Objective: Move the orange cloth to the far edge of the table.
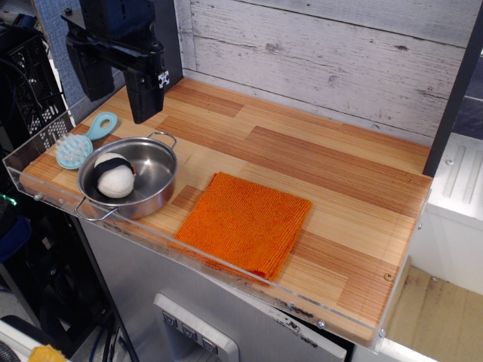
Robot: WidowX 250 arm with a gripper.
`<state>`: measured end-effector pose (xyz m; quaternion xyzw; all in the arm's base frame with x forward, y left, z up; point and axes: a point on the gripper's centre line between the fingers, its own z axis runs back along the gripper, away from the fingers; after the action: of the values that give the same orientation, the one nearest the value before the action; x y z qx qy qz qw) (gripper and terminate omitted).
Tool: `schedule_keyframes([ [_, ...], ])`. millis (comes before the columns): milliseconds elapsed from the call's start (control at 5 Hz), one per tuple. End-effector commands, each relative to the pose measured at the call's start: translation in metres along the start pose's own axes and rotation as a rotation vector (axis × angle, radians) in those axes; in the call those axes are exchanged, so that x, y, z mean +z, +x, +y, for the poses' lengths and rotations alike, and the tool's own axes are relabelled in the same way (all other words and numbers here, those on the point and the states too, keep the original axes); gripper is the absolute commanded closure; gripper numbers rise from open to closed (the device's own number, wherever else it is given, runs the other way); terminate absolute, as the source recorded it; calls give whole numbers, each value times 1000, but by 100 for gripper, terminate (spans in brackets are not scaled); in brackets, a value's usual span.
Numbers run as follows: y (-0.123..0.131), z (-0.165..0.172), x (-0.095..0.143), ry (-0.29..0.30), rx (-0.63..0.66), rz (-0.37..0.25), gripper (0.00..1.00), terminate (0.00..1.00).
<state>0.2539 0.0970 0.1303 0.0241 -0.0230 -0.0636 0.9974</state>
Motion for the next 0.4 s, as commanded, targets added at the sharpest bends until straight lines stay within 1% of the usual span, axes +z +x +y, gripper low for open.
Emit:
schedule_keyframes([
  [0, 0, 0, 0, 0, 0, 0, 0, 0],
  [200, 1, -25, -4, 5, -17, -7, 0, 0],
])
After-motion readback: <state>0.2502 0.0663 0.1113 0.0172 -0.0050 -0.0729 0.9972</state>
